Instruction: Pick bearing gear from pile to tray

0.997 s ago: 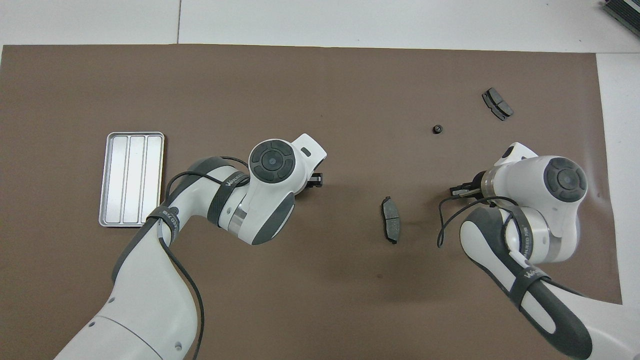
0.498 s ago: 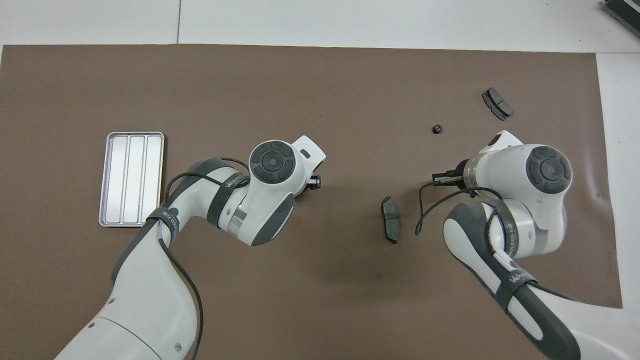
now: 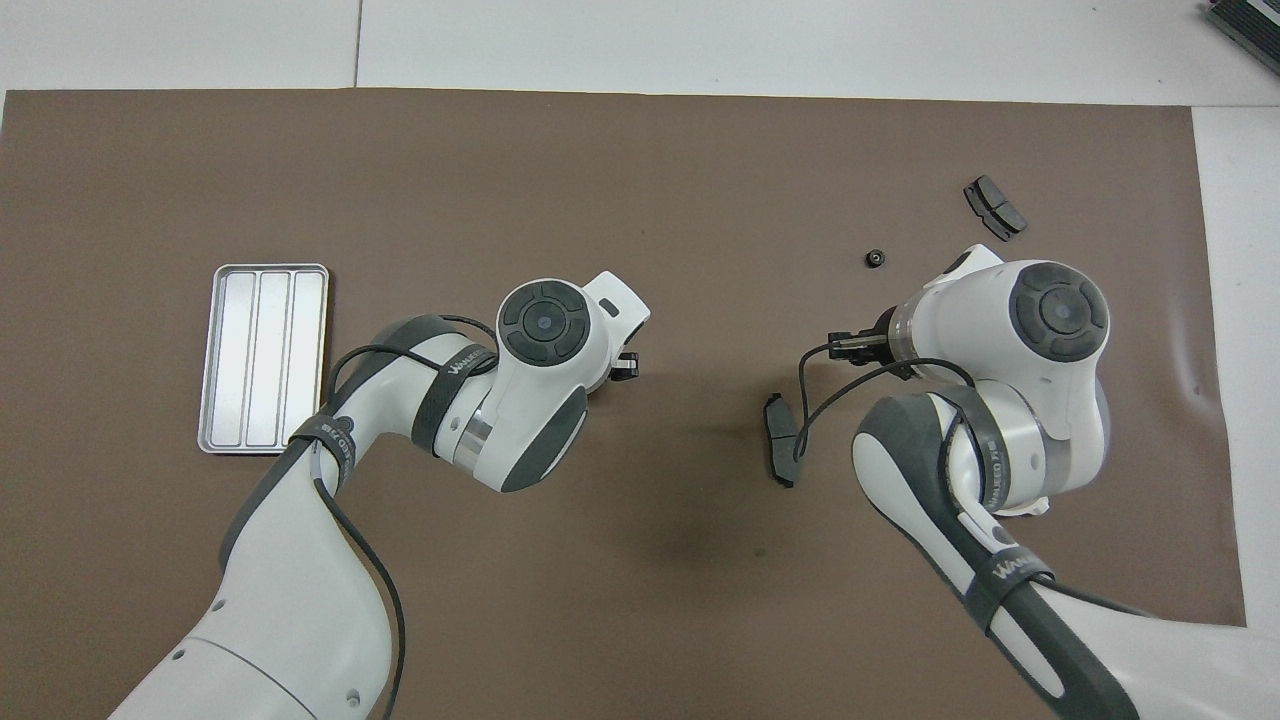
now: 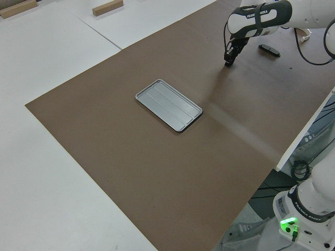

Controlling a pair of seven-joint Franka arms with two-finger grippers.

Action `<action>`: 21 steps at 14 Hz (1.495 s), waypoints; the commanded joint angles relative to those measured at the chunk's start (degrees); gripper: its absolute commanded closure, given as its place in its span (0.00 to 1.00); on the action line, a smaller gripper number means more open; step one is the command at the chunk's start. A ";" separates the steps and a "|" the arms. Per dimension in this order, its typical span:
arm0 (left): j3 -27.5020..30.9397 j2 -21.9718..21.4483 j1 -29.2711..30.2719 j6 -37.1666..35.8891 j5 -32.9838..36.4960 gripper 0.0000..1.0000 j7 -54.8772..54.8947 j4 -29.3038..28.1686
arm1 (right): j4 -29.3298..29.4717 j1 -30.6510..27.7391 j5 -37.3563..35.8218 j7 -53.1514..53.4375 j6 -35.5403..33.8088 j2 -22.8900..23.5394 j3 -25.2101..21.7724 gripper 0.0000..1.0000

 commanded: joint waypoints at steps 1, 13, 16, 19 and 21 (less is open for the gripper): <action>0.46 -0.53 1.06 -2.12 -0.73 0.80 0.29 0.62 | 1.08 0.51 1.56 2.56 0.10 1.20 0.24 1.00; 0.55 -6.50 31.02 -17.16 -0.73 0.87 28.82 5.74 | 9.40 14.47 5.08 30.20 7.84 11.12 0.32 1.00; 0.63 -8.35 36.39 -15.68 -0.73 0.87 38.24 0.48 | 16.00 19.66 4.29 41.74 7.84 16.75 0.24 1.00; 0.63 -8.27 36.67 -10.85 -0.73 0.83 39.14 -2.96 | 19.44 22.82 3.68 48.17 7.93 19.83 0.06 1.00; 0.63 -7.83 36.67 -8.12 -0.73 0.59 39.14 -4.11 | 21.64 23.54 -0.26 52.13 7.84 21.42 0.06 0.73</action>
